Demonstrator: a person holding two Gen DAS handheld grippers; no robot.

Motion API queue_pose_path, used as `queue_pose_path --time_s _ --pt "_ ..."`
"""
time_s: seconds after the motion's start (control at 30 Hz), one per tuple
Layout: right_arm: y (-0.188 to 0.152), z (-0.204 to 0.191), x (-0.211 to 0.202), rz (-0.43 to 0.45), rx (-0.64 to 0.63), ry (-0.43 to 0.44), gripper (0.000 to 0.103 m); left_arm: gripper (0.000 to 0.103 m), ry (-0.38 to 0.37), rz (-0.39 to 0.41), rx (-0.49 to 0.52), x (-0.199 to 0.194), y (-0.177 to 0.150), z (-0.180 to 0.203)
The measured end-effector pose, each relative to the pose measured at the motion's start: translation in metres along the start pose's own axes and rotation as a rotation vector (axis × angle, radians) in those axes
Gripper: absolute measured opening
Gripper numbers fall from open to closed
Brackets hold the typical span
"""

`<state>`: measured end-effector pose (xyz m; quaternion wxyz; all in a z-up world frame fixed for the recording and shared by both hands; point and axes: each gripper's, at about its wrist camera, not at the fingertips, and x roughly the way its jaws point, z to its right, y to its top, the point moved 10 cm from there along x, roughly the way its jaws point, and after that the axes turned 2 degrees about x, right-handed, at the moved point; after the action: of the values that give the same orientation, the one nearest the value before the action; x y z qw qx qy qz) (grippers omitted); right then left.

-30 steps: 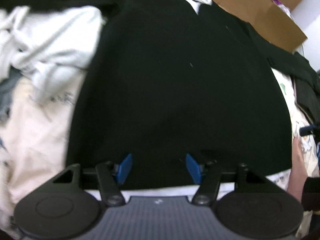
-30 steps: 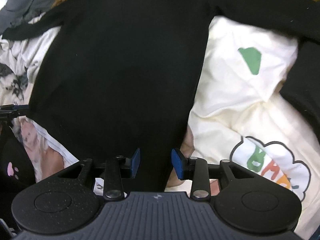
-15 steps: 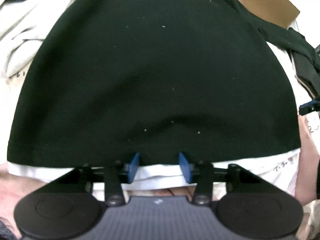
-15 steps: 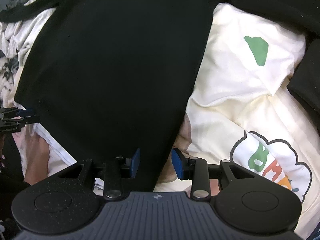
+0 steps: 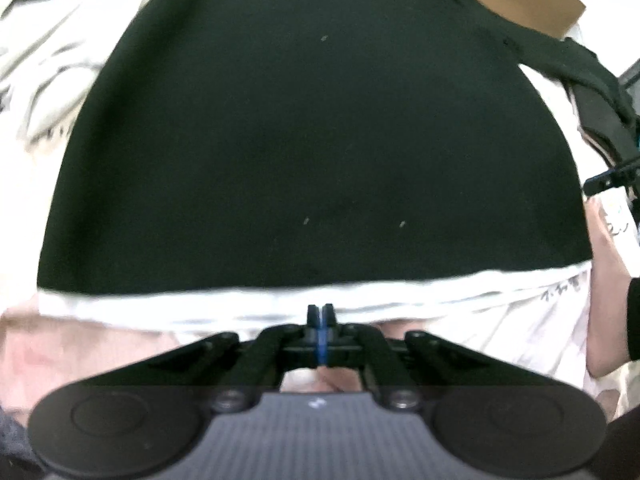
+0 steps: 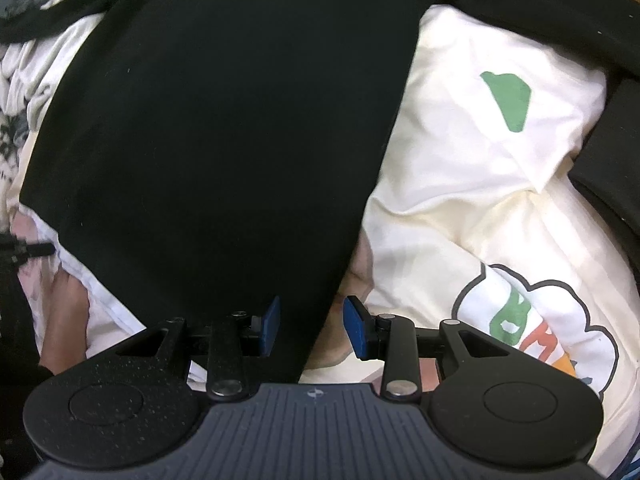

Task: Fold clothes

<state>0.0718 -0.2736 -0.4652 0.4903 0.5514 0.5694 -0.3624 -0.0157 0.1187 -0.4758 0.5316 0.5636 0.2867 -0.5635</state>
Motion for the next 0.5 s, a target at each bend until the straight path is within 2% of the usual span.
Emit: queue_pose_path --time_s 0.1,0.17,0.37,0.43,0.5 --pt "0.003 0.003 -0.01 0.03 0.015 0.004 0.042 0.0 -0.035 0.031 -0.071 -0.007 0.0 -0.005" --pt "0.006 0.006 -0.02 0.052 0.017 -0.001 0.042 0.004 -0.028 0.042 -0.092 -0.016 0.005 -0.01" --pt "0.024 0.016 -0.061 0.142 0.055 -0.019 0.042 0.029 0.028 0.102 -0.117 -0.053 0.034 -0.034" --pt "0.032 0.019 -0.081 0.182 0.061 -0.027 0.042 0.044 0.049 0.137 -0.121 -0.072 0.043 -0.042" --pt "0.041 0.021 -0.103 0.222 0.065 -0.038 0.042 0.05 0.07 0.175 -0.118 -0.092 0.055 -0.048"
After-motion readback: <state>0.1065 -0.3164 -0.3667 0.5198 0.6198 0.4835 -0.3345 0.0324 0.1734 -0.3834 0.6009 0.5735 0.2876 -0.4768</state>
